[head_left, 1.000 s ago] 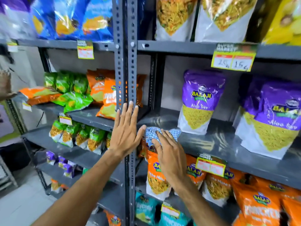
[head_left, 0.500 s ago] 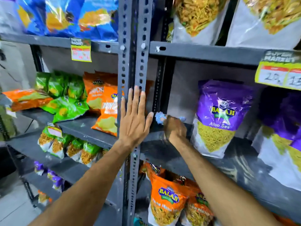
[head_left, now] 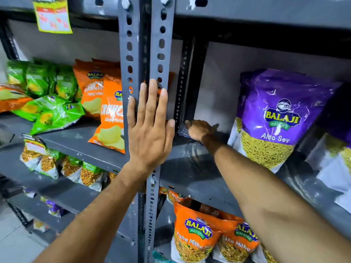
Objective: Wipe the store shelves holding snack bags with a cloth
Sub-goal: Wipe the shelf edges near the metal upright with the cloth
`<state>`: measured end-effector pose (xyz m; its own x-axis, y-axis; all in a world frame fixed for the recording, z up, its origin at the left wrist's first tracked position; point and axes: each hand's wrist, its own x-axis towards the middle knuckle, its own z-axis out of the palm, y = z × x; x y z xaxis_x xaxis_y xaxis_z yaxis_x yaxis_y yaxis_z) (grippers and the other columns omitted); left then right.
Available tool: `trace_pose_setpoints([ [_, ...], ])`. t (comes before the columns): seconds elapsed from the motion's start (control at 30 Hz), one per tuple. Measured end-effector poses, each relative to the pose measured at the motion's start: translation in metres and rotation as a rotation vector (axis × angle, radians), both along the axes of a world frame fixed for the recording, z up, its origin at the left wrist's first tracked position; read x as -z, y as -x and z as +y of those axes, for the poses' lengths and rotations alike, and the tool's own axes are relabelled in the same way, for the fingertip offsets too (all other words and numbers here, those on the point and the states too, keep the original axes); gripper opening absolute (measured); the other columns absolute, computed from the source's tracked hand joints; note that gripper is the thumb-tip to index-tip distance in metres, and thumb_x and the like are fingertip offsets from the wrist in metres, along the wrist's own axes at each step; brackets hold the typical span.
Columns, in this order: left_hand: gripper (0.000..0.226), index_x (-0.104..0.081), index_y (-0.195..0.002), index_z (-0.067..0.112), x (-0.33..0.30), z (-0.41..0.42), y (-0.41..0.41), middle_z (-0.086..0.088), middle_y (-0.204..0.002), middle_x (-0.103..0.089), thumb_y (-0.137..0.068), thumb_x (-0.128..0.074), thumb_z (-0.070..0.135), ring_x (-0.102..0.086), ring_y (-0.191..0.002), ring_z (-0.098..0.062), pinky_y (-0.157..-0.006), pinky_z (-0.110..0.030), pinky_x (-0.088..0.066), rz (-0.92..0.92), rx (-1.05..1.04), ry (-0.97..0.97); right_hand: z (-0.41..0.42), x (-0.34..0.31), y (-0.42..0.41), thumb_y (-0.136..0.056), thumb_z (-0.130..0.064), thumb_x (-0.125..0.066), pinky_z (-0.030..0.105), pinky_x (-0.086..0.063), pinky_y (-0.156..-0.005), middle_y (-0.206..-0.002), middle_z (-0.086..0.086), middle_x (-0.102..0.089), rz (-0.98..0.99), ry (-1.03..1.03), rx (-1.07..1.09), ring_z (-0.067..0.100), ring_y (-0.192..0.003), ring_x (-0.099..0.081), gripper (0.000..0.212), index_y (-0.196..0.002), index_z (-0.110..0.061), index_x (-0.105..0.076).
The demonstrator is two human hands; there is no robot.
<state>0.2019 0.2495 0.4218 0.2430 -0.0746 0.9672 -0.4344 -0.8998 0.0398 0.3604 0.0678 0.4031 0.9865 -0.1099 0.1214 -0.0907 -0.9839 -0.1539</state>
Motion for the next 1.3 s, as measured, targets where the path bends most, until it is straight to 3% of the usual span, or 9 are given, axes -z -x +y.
trace_pose_setpoints([
  [0.1, 0.061, -0.012, -0.160, 0.008, 0.001, 0.000, 0.000, -0.012, -0.167, -0.006, -0.106, -0.032, 0.030, -0.012, -0.158, -0.035, -0.128, -0.057, -0.011, -0.004, 0.008, 0.000, -0.007, 0.011, -0.008, -0.094, -0.066, -0.010, 0.074, -0.007, -0.112, -0.152, 0.012, -0.042, 0.100, -0.028, -0.001, 0.039, -0.142, -0.032, 0.068, -0.143, -0.038, -0.047],
  [0.2, 0.061, -0.011, -0.160, 0.009, 0.002, 0.000, -0.002, -0.012, -0.167, -0.006, -0.106, -0.031, 0.031, -0.009, -0.158, -0.032, -0.127, -0.058, -0.012, -0.003, 0.009, 0.005, -0.013, 0.018, -0.006, -0.090, -0.074, -0.005, 0.069, -0.004, -0.116, -0.165, 0.006, -0.020, 0.152, -0.093, 0.004, 0.036, -0.151, -0.011, 0.067, -0.150, -0.051, -0.027],
  [0.3, 0.061, -0.011, -0.160, 0.008, 0.002, 0.000, -0.001, -0.014, -0.167, -0.007, -0.107, -0.030, 0.032, -0.007, -0.158, -0.030, -0.127, -0.059, -0.013, -0.007, 0.017, 0.009, -0.011, 0.016, -0.001, -0.088, -0.078, -0.005, 0.069, 0.012, -0.114, -0.168, 0.001, -0.003, 0.188, -0.082, 0.006, 0.031, -0.154, 0.005, 0.070, -0.152, -0.052, -0.016],
  [0.4, 0.061, -0.010, -0.160, 0.009, 0.003, -0.001, -0.002, -0.015, -0.167, -0.008, -0.107, -0.028, 0.033, -0.009, -0.158, -0.033, -0.126, -0.060, -0.013, -0.013, 0.028, 0.008, -0.008, 0.016, 0.006, -0.088, -0.080, -0.007, 0.067, 0.011, -0.116, -0.168, 0.000, 0.003, 0.225, -0.078, -0.006, 0.030, -0.154, 0.011, 0.072, -0.153, -0.051, -0.011],
  [0.77, 0.063, -0.016, -0.160, 0.007, -0.001, -0.001, 0.006, -0.024, -0.166, -0.021, -0.104, -0.030, 0.032, -0.016, -0.157, -0.037, -0.126, -0.060, -0.015, 0.019, 0.015, 0.003, 0.008, 0.025, 0.070, -0.093, -0.071, -0.016, 0.071, 0.011, -0.113, -0.168, 0.001, -0.003, 0.170, -0.096, -0.135, 0.030, -0.154, 0.006, 0.060, -0.151, -0.054, -0.020],
  [0.93, 0.066, -0.015, -0.161, 0.008, -0.002, -0.001, 0.010, -0.023, -0.167, -0.018, -0.103, -0.037, 0.029, -0.013, -0.158, -0.035, -0.128, -0.057, -0.011, 0.041, -0.004, -0.006, 0.017, 0.028, 0.112, -0.095, -0.065, -0.012, 0.068, 0.006, -0.116, -0.168, -0.003, -0.002, 0.162, -0.007, -0.158, 0.026, -0.155, 0.003, 0.056, -0.151, -0.057, -0.015],
  [1.13, 0.064, -0.017, -0.161, 0.006, -0.003, -0.001, 0.014, -0.022, -0.168, -0.018, -0.104, -0.035, 0.030, -0.011, -0.158, -0.033, -0.126, -0.060, -0.014, 0.058, -0.004, -0.005, 0.019, 0.034, 0.174, -0.100, -0.059, -0.012, 0.066, -0.012, -0.116, -0.166, 0.004, -0.019, 0.039, 0.053, -0.235, 0.030, -0.152, -0.014, 0.055, -0.153, -0.045, -0.024],
  [1.3, 0.064, -0.016, -0.161, 0.007, -0.004, -0.001, 0.015, -0.021, -0.168, -0.018, -0.105, -0.035, 0.031, -0.010, -0.159, -0.031, -0.126, -0.060, -0.014, 0.065, -0.015, -0.005, 0.016, 0.029, 0.219, -0.105, -0.049, -0.028, 0.054, -0.039, -0.106, -0.141, 0.008, -0.055, -0.122, 0.010, -0.293, 0.030, -0.133, -0.048, 0.046, -0.134, -0.028, -0.057],
])
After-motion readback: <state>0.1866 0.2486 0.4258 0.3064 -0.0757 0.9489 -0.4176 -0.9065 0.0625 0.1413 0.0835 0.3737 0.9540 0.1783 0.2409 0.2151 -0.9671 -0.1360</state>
